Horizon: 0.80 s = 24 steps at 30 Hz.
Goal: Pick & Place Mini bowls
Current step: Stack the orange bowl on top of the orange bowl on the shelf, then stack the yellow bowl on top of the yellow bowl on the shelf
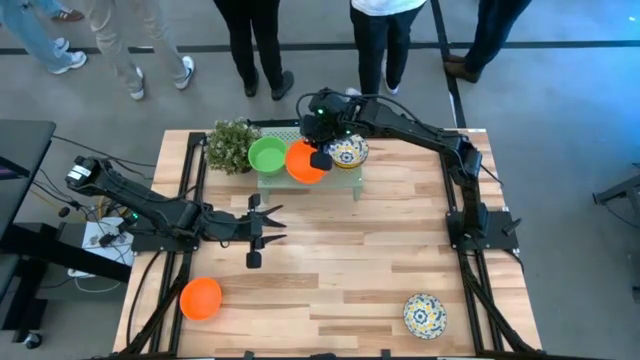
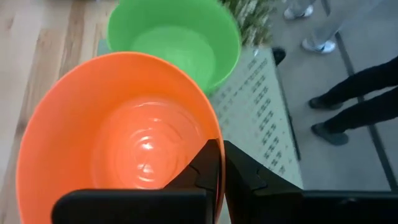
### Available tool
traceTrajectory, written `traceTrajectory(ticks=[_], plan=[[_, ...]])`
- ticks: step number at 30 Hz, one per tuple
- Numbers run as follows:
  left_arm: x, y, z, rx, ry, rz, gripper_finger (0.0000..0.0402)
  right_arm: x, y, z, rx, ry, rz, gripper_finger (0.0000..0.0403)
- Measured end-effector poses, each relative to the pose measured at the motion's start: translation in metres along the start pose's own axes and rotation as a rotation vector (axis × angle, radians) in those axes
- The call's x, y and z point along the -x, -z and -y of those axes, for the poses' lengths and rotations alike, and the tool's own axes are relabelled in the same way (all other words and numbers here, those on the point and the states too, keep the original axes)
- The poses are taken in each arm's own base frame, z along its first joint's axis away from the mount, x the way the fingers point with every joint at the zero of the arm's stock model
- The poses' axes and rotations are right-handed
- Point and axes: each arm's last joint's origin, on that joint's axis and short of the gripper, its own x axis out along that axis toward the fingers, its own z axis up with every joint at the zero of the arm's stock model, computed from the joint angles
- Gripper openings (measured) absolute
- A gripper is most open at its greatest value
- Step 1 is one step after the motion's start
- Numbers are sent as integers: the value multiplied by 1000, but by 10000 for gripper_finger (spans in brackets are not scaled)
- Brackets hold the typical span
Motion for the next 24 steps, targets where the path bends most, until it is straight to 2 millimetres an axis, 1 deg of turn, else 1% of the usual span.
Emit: traceTrajectory(ticks=[3, 13, 16, 24], plan=[[0, 0, 0, 19, 0, 0, 108, 0, 3, -1, -1, -11, -29, 10], [0, 0, 0, 26, 0, -1, 108, -1, 1, -2, 12, -9, -17, 14], [0, 0, 0, 26, 0, -1, 108, -6, 4, -2, 11, -16, -35, 27], [0, 0, 0, 25, 0, -4, 108, -12, 6, -3, 43, -24, -52, 85]])
